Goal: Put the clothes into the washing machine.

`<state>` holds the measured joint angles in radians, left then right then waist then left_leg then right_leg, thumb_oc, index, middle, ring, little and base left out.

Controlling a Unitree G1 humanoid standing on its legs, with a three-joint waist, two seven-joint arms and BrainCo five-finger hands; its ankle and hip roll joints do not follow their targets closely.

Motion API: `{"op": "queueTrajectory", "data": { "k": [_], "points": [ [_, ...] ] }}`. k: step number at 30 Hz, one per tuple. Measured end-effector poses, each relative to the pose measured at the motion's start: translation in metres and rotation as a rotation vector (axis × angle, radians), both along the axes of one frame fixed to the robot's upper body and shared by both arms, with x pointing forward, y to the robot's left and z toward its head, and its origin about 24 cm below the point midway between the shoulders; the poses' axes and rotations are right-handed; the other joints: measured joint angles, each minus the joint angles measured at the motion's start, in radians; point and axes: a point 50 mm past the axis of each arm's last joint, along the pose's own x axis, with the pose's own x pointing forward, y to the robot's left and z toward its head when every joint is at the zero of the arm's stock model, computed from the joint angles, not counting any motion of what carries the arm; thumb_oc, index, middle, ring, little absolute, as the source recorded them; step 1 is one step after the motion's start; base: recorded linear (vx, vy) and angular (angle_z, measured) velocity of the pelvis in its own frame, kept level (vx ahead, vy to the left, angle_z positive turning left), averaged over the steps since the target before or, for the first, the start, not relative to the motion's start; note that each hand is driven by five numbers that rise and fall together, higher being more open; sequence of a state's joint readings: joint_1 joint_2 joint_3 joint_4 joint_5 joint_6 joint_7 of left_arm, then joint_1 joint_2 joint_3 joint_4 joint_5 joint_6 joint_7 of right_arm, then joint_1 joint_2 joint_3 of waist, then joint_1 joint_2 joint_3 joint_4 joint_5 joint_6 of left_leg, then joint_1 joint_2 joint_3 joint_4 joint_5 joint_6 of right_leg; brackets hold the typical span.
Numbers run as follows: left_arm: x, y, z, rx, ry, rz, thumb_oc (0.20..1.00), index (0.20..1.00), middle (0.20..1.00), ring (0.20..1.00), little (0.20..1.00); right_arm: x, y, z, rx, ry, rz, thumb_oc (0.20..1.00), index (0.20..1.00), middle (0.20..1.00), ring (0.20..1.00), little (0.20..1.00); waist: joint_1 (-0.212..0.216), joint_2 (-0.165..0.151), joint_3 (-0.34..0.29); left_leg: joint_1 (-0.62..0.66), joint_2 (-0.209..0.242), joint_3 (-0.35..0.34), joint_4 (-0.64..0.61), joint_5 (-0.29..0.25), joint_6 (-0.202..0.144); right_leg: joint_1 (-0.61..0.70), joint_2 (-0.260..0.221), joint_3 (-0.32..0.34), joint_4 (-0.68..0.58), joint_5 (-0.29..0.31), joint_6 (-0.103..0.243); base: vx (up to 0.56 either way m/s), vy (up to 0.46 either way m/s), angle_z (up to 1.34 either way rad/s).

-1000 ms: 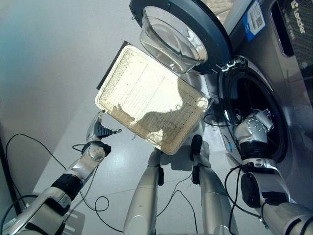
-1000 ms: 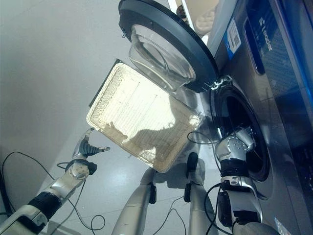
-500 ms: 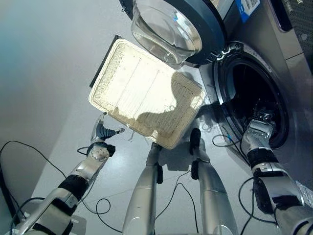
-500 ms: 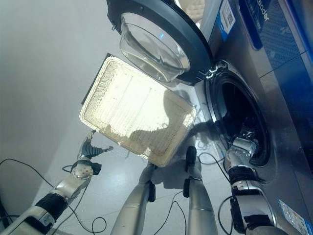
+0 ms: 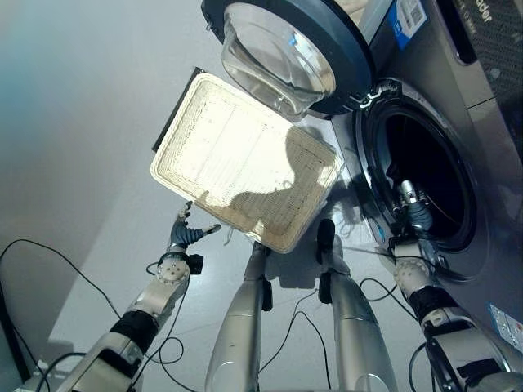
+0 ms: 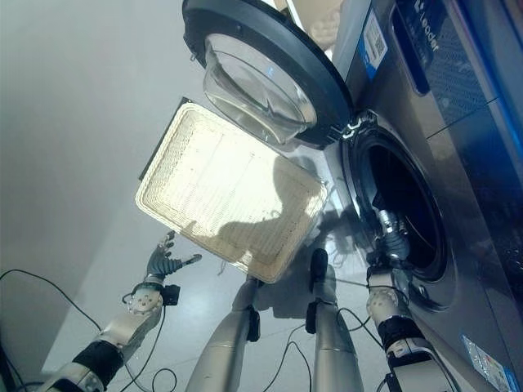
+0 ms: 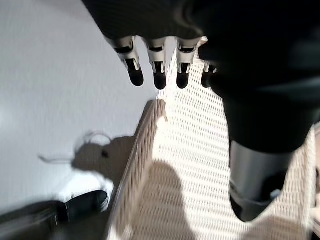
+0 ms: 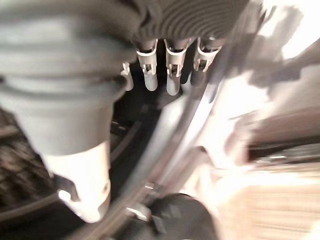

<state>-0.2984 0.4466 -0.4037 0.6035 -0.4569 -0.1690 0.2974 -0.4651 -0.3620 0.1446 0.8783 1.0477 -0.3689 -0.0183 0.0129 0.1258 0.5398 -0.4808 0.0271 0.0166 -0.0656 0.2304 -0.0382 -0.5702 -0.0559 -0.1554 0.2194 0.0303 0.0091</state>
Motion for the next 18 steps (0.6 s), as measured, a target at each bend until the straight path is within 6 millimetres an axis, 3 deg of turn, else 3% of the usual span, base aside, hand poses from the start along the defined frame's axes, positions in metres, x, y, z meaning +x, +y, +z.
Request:
{"op": "queueTrajectory", "data": {
  "k": [6, 11, 13, 18],
  "points": [
    [-0.023, 0.009, -0.035, -0.161, 0.109, 0.081, 1.0, 1.0, 1.0, 1.0, 1.0, -0.024, 0.009, -0.039, -0.225, 0.205, 0.176, 1.0, 1.0, 1.0, 1.0, 1.0, 0.0, -0.006, -0.002, 0.102, 0.001, -0.017, -0.021, -0.001, -0.001, 0.121, 0.003, -0.012, -0.045, 0.003, 0.003, -0.04, 0.077, 0.06],
    [-0.042, 0.019, -0.053, -0.199, 0.171, 0.093, 1.0, 1.0, 1.0, 1.0, 1.0, -0.038, 0.009, -0.058, -0.282, 0.301, 0.233, 1.0, 1.0, 1.0, 1.0, 1.0, 0.003, -0.019, -0.012, 0.171, 0.004, -0.021, -0.021, -0.009, -0.006, 0.21, 0.006, -0.017, -0.082, 0.009, 0.006, 0.0, 0.048, 0.04],
    [-0.057, 0.02, -0.071, -0.29, 0.234, 0.131, 1.0, 1.0, 1.0, 1.0, 1.0, -0.059, 0.007, -0.084, -0.314, 0.436, 0.267, 1.0, 1.0, 1.0, 1.0, 1.0, 0.005, -0.025, -0.017, 0.266, 0.006, -0.025, -0.022, -0.029, -0.007, 0.328, 0.007, -0.022, -0.124, 0.01, 0.01, 0.07, 0.043, 0.08],
    [-0.11, 0.029, -0.107, -0.301, 0.421, 0.124, 1.0, 1.0, 1.0, 1.0, 1.0, -0.11, 0.012, -0.123, -0.341, 0.619, 0.375, 1.0, 1.0, 1.0, 1.0, 1.0, 0.005, -0.068, -0.181, 0.325, 0.009, -0.023, -0.023, -0.069, -0.009, 0.433, 0.017, -0.031, -0.215, 0.022, 0.014, 0.09, 0.003, 0.03]
  ]
}}
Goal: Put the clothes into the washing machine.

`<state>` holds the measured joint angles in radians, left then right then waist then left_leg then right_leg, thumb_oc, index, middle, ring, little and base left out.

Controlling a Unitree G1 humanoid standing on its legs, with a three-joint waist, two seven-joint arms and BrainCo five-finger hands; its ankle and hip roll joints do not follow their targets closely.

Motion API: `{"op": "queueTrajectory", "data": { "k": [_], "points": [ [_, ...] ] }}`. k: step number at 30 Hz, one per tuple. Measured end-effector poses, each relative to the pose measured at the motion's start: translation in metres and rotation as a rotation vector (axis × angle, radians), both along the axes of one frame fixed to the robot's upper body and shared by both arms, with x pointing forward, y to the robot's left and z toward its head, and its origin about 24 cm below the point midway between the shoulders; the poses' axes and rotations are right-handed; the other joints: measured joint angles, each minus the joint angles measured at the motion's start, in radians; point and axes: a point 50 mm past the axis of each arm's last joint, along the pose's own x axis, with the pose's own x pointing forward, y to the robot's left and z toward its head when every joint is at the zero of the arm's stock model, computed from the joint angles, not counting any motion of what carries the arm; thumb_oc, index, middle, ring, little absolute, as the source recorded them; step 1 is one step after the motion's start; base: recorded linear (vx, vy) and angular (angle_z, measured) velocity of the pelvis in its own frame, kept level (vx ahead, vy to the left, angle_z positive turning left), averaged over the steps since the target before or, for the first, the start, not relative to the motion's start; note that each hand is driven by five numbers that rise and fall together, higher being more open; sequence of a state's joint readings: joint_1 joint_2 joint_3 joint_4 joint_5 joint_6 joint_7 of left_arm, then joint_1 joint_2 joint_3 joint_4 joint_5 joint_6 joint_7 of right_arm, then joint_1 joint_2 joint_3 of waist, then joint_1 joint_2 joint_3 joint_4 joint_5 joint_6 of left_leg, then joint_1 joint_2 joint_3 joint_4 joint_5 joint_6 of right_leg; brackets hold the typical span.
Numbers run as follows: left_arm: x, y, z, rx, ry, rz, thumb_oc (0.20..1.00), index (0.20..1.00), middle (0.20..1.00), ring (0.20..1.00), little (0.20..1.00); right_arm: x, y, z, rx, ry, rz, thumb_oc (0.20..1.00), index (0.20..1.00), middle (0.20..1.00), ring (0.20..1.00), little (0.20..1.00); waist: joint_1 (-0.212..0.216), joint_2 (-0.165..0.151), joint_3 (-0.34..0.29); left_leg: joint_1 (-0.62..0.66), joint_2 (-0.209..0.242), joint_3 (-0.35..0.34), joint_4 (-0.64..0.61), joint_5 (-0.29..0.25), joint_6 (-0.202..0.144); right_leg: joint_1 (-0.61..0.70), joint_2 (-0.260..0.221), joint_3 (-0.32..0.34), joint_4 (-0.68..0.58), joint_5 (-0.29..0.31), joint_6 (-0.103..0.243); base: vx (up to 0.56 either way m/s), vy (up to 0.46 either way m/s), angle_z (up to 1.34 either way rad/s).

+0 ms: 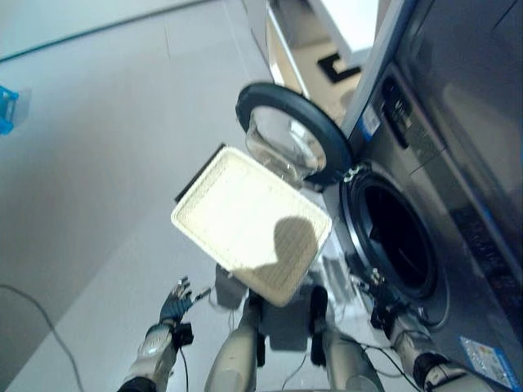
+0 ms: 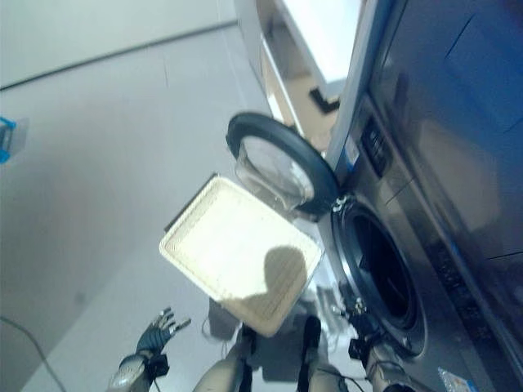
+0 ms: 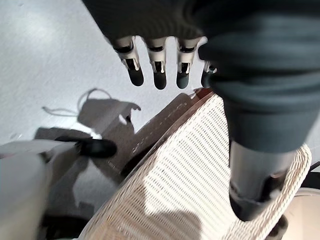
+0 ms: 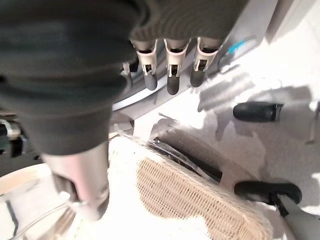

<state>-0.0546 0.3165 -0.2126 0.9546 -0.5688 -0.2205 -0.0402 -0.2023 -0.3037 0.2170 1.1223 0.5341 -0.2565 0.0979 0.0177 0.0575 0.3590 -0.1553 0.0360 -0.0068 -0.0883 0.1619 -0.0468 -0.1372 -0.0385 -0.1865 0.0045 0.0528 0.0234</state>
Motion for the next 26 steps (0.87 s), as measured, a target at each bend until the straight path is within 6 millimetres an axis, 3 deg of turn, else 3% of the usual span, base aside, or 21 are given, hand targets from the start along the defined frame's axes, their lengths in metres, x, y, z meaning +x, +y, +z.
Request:
{"op": "queueTrajectory", "data": {
  "k": [5, 8, 16, 26],
  "points": [
    [-0.028, -0.006, -0.021, -0.062, 0.149, -0.075, 1.0, 1.0, 1.0, 1.0, 1.0, -0.033, 0.01, -0.022, -0.047, 0.151, 0.153, 1.0, 1.0, 1.0, 1.0, 1.0, 0.0, -0.039, -0.111, 0.067, -0.003, -0.02, 0.0, -0.021, -0.01, 0.116, 0.007, -0.022, -0.084, 0.009, -0.001, 0.13, -0.053, 0.14],
    [-0.046, -0.018, -0.033, -0.143, 0.223, -0.116, 1.0, 1.0, 1.0, 1.0, 1.0, -0.048, 0.018, -0.031, -0.046, 0.22, 0.203, 1.0, 1.0, 1.0, 1.0, 1.0, 0.0, -0.041, -0.162, 0.115, -0.005, -0.025, 0.0, -0.041, -0.01, 0.172, 0.009, -0.028, -0.096, -0.001, -0.003, 0.17, -0.041, 0.07],
    [-0.07, -0.039, -0.046, -0.245, 0.318, -0.128, 1.0, 1.0, 1.0, 1.0, 1.0, -0.08, 0.028, -0.048, -0.054, 0.392, 0.281, 1.0, 1.0, 1.0, 1.0, 1.0, 0.0, -0.04, -0.279, 0.182, -0.001, -0.026, -0.004, -0.067, -0.01, 0.249, 0.016, -0.04, -0.096, -0.03, -0.008, 0.11, -0.022, 0.04],
    [-0.08, -0.039, -0.051, -0.178, 0.412, -0.15, 1.0, 1.0, 1.0, 1.0, 1.0, -0.104, 0.032, -0.057, -0.028, 0.515, 0.328, 1.0, 1.0, 1.0, 1.0, 1.0, -0.003, -0.038, -0.313, 0.232, 0.003, -0.022, -0.001, -0.071, -0.011, 0.294, 0.02, -0.037, -0.096, -0.039, -0.012, 0.05, -0.002, -0.01]
  ]
}}
